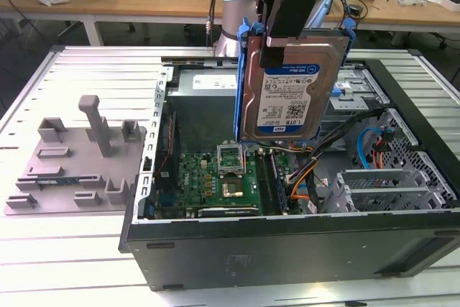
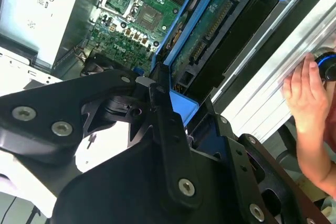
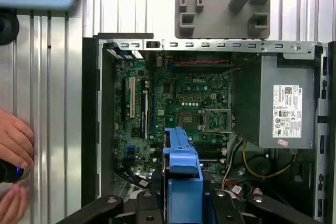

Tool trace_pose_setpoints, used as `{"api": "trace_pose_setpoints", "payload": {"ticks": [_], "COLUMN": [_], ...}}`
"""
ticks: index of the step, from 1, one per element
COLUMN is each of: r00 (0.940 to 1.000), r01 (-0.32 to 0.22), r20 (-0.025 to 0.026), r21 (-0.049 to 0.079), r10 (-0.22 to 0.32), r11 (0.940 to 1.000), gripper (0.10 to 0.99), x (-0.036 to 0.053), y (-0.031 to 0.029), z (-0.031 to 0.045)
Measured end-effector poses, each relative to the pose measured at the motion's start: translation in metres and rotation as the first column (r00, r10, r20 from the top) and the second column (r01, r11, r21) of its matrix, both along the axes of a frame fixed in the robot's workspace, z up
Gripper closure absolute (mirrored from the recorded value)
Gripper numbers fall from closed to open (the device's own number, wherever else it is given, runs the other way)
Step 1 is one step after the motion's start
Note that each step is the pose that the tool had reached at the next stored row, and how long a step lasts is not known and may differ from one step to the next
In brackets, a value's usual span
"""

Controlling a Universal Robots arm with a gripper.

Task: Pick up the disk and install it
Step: 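Insert the disk into the insertion slot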

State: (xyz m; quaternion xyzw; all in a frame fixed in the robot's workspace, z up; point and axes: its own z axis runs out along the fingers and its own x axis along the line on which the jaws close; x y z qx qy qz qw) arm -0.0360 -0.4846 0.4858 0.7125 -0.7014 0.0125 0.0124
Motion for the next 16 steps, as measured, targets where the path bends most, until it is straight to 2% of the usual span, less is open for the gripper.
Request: {"api": "trace_pose_setpoints", "payload": {"ticks": [12,16], "r00": [1.0,1.0], "r01": [0.0,0.0], "r20": [0.0,0.0], "r21": [0.0,0.006], "r10": [0.0,0.0], "r11": [1.0,1.0], "gripper": [0.722,0.722], "x": [0.0,0.0001], "y": [-0.0003,-0.0062], "z": [0.0,0.0]}}
